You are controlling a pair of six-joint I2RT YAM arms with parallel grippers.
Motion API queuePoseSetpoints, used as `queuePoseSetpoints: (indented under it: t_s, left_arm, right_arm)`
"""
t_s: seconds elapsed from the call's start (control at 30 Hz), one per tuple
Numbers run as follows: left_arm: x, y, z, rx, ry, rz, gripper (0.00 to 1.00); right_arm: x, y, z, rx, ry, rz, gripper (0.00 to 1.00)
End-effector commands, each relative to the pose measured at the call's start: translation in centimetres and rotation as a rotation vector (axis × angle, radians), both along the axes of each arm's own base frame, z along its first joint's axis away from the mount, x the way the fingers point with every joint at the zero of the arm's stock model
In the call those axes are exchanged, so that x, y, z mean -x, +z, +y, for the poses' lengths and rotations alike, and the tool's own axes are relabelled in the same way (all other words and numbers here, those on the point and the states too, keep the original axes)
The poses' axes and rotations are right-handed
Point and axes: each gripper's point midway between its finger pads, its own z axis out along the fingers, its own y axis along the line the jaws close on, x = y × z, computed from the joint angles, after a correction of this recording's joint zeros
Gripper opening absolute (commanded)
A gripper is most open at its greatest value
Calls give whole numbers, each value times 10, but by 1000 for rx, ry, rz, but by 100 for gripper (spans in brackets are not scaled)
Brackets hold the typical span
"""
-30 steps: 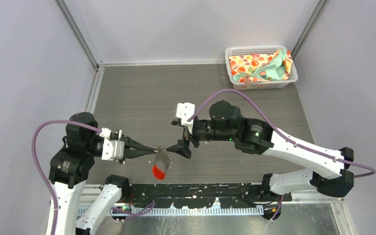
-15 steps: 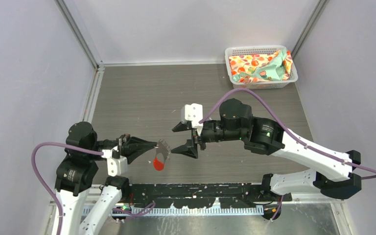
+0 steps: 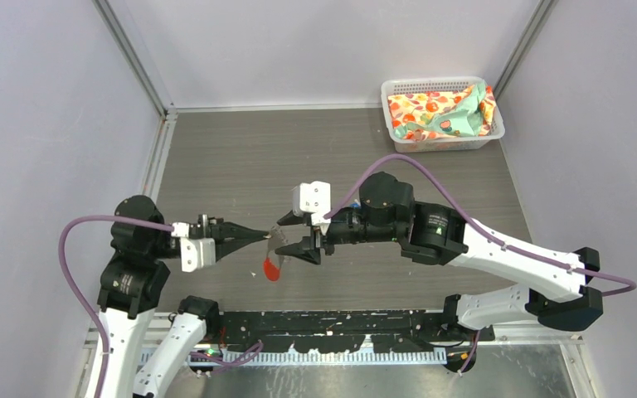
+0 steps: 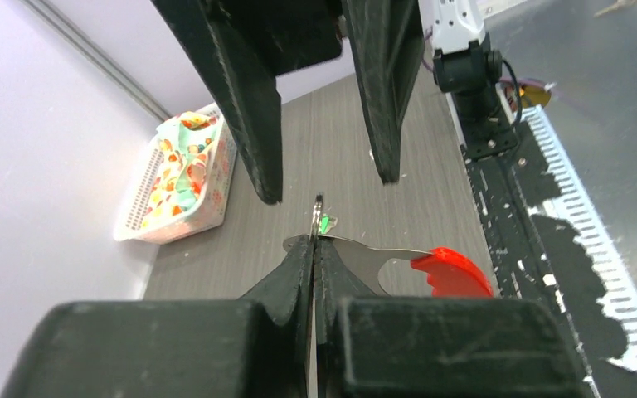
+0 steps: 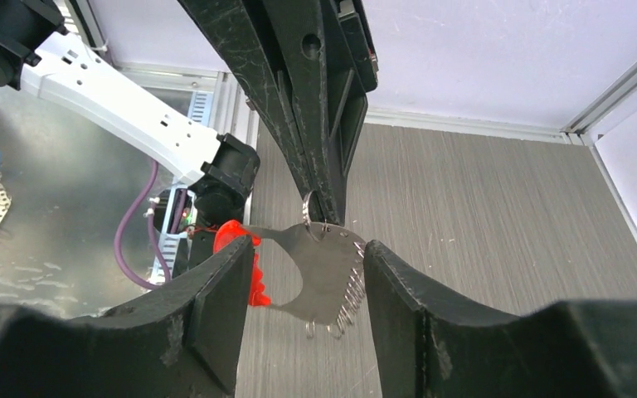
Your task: Put the keys on the keyring
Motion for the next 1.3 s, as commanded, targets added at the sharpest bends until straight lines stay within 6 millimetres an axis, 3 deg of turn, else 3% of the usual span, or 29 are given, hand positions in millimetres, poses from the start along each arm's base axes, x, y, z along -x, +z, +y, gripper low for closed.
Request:
queuePoseSetpoints:
  t_s: [0.0,0.43,0.67,0.77,0.93,1.03,1.27]
  left_arm:
    - [4,29,-4,64,-20,63,0]
    - [7,32,-5,77,-36,127,0]
    - [8,26,-5,74,-39,145,0]
    - [7,18,-5,69,-34,169,0]
    - [2,-3,0,23,33,181,46]
    - [3,-7,4,-19,56,158,53]
    - [1,0,2,-44,30,218,53]
  right_arm:
    - [-4,21,9,-78,-17,-48,55]
    - [-9,33,7,-135,-56,-61,32]
    - [-9,34,6,-124,-58,-62,2]
    - [-8,28,3,-85,-62,-47,1]
    - [-9,6,-5,53,-77,-10,1]
    - [-10,-9,-12,167,-89,15,1]
    - [-11,-25,-12,336,-94,57,1]
